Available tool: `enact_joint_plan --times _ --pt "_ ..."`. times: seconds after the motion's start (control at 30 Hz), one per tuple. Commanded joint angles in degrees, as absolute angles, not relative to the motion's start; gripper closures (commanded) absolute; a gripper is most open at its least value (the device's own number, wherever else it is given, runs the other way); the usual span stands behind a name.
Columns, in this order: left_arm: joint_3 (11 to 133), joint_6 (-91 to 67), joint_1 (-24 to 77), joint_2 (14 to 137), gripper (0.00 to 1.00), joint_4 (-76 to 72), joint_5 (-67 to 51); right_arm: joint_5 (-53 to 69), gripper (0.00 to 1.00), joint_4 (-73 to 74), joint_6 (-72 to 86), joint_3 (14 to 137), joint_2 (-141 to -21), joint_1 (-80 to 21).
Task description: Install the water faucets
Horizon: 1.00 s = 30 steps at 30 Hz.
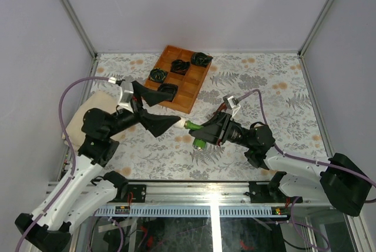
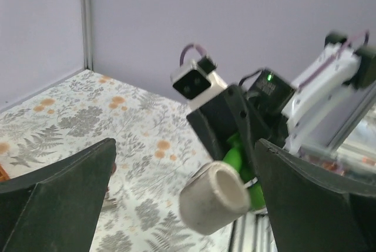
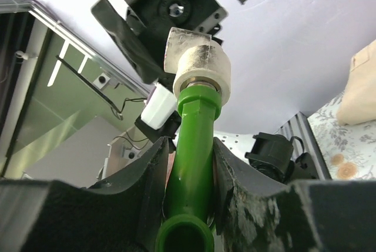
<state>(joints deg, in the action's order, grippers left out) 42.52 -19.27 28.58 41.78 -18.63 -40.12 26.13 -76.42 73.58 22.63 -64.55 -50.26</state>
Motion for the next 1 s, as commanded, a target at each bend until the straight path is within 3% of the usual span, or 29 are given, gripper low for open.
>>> enact_joint_plan --times 0.0,0.1,0.33,0.47,0.7,0.97 --pt "45.1 -34.0 28.8 39.1 0.00 -16.8 -32.3 24.0 1.00 -76.7 68.4 25.3 -62.5 -50.5" --pt "46.2 -36.9 28.9 39.0 0.00 -13.0 -33.1 23.8 1.00 -76.0 67.1 25.6 -62.2 -50.5" --pt "59.4 -38.3 28.8 43.8 0.00 15.3 -21.8 23.5 1.00 -73.8 62.9 25.9 -61.3 -50.5" --pt "65.3 -43.4 28.8 49.0 0.01 26.7 -22.5 23.2 1.00 -71.4 60.3 26.3 -60.6 -50.5" --pt "66.8 -42.9 28.8 49.1 0.11 29.9 -28.3 23.4 1.00 -71.0 59.7 26.7 -60.2 -50.5" --pt "62.9 -36.4 28.8 45.4 0.10 26.2 -32.8 24.0 1.00 -73.0 61.5 26.9 -60.3 -50.5"
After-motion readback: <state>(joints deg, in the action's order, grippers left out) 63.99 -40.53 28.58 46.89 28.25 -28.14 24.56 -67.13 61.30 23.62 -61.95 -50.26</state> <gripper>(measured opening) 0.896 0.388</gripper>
